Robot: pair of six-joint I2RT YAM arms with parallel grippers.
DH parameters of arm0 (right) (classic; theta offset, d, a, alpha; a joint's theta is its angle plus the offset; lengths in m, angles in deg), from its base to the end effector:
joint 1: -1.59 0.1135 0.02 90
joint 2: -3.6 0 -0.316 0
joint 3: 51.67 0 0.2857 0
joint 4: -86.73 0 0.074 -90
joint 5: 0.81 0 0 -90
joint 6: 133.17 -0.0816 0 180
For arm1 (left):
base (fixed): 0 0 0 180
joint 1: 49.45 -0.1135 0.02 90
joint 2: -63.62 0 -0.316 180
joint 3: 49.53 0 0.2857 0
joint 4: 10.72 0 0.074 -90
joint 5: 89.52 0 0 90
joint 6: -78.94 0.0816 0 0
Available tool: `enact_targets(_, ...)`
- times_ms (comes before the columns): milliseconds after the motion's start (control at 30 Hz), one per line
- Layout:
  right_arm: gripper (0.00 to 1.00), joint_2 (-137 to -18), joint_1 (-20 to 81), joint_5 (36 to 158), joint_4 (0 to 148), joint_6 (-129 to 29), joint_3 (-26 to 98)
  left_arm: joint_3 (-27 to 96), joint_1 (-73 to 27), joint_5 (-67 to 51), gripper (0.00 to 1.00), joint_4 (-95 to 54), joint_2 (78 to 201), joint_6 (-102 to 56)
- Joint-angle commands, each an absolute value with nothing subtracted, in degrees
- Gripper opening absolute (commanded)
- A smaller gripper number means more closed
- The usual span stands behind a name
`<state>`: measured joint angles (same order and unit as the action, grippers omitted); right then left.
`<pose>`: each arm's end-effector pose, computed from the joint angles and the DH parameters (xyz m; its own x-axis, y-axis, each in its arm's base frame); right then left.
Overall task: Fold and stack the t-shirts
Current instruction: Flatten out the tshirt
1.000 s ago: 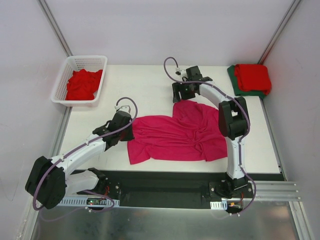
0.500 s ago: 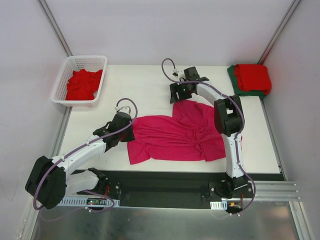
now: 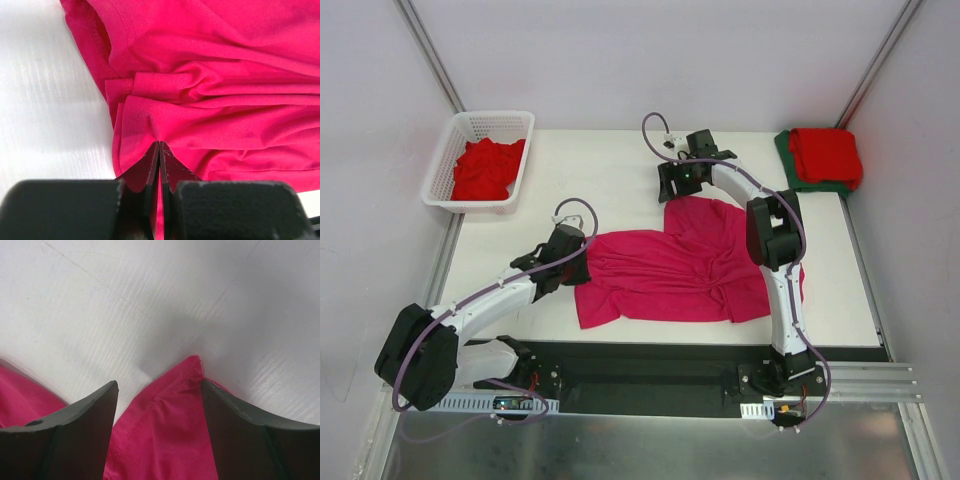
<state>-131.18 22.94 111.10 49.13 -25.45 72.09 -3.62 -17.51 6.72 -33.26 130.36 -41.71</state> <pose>0.5682 0.2548 0.1709 -0.4930 -0.4959 -0.7149 -0.7533 0.6544 0.0655 0.2381 -0.1380 0.1957 -0.7352 -0.1388 -0.6634 0.0977 0.9469 -0.3064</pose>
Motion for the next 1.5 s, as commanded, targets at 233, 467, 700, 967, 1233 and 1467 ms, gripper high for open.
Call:
enact_targets(233,0.61,-133.1,22.2,111.4,45.8,-23.8,76.3,-3.6,-17.0,5.9,0.00,-31.5,130.3,-42.3)
enact_targets(467,0.60,-133.3,22.0,111.5,44.6,-23.7,77.0,-3.7,-16.9,6.2,0.00,-31.5,130.3,-42.4)
enact_targets(700,0.67,-127.0,21.9,111.2,49.3,-23.6,72.0,-3.8,-17.0,6.1,0.00,-31.1,131.0,-42.3)
enact_targets(967,0.71,-130.3,21.8,109.8,47.6,-22.4,77.5,-3.7,-17.0,6.3,0.00,-30.6,131.5,-42.3)
enact_targets(1233,0.72,-132.5,21.8,109.3,46.7,-21.8,79.2,-3.2,-16.9,6.2,0.00,-30.0,133.1,-42.0)
enact_targets(1467,0.73,-135.5,21.7,109.5,43.6,-21.6,83.8,-2.5,-17.0,6.3,0.00,-29.7,134.3,-41.8)
